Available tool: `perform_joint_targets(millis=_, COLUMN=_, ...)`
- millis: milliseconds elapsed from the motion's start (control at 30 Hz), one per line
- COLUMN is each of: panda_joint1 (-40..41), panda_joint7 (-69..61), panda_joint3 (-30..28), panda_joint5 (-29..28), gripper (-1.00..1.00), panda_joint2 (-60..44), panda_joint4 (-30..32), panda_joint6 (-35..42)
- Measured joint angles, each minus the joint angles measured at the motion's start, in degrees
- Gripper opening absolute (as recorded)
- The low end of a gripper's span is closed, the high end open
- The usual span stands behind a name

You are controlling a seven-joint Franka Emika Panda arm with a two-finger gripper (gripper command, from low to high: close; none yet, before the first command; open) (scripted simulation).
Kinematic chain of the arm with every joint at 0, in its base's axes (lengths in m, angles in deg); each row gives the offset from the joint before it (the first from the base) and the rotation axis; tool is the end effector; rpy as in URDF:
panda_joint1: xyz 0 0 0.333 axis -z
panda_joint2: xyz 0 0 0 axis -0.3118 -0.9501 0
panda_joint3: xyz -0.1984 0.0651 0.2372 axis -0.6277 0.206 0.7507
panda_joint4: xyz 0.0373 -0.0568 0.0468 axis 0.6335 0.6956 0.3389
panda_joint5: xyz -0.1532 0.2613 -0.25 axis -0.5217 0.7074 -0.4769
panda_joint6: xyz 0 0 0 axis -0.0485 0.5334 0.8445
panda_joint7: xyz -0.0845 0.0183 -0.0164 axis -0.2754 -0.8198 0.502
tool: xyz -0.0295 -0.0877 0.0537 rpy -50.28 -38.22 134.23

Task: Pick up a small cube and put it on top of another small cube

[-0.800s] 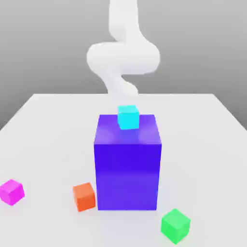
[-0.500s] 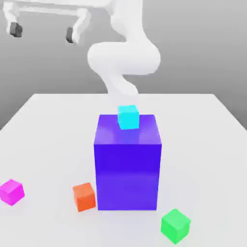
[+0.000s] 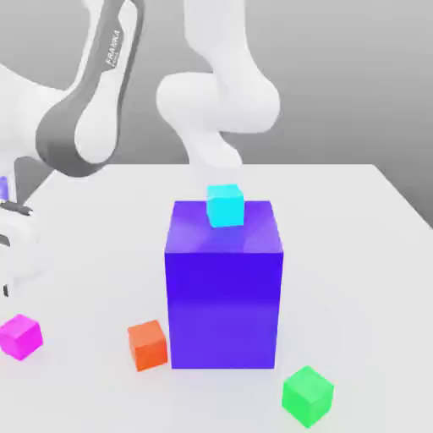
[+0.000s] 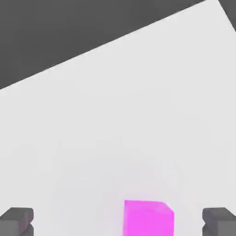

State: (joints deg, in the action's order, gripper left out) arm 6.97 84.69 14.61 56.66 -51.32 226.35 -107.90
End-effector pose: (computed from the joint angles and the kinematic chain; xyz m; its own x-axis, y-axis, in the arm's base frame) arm 0.3536 -0.3205 0.2259 0.2993 -0.9529 0.0484 -0.9536 -0.3005 -0.0194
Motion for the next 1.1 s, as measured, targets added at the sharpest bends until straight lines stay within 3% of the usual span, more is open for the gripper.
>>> perform_joint_targets(millis=200, panda_joint1=7.0, panda_joint7=-7.2, panda_joint3=6.1, panda_joint5=8.3, gripper=0.0, panda_joint2=-12.5, panda_joint4=-1.2, panda_joint6=-8.1)
perform_joint_targets(millis=233, panda_joint1=7.7, panda_joint7=-7.8, panda_joint3=6.9, panda_joint5=9.1, gripper=-1.0, panda_joint2=-14.1, panda_joint4=-1.6, panda_joint6=-9.3)
perform_joint_targets(millis=467, panda_joint1=7.9, panda_joint7=-7.8, panda_joint3=7.1, panda_joint5=9.0, gripper=-1.0, panda_joint2=-14.2, panda_joint4=-1.6, panda_joint6=-9.4)
perform_joint_targets(millis=667, panda_joint1=3.5, panda_joint7=-2.3, panda_joint3=3.8, panda_joint5=2.8, gripper=-1.0, panda_joint2=-4.2, panda_joint4=0.6, panda_joint6=-1.7)
perform_joint_targets(millis=1100, panda_joint1=-20.5, panda_joint7=17.3, panda_joint3=20.6, panda_joint5=-5.1, gripper=-1.0, panda_joint2=2.6, panda_joint4=1.3, panda_joint6=3.8)
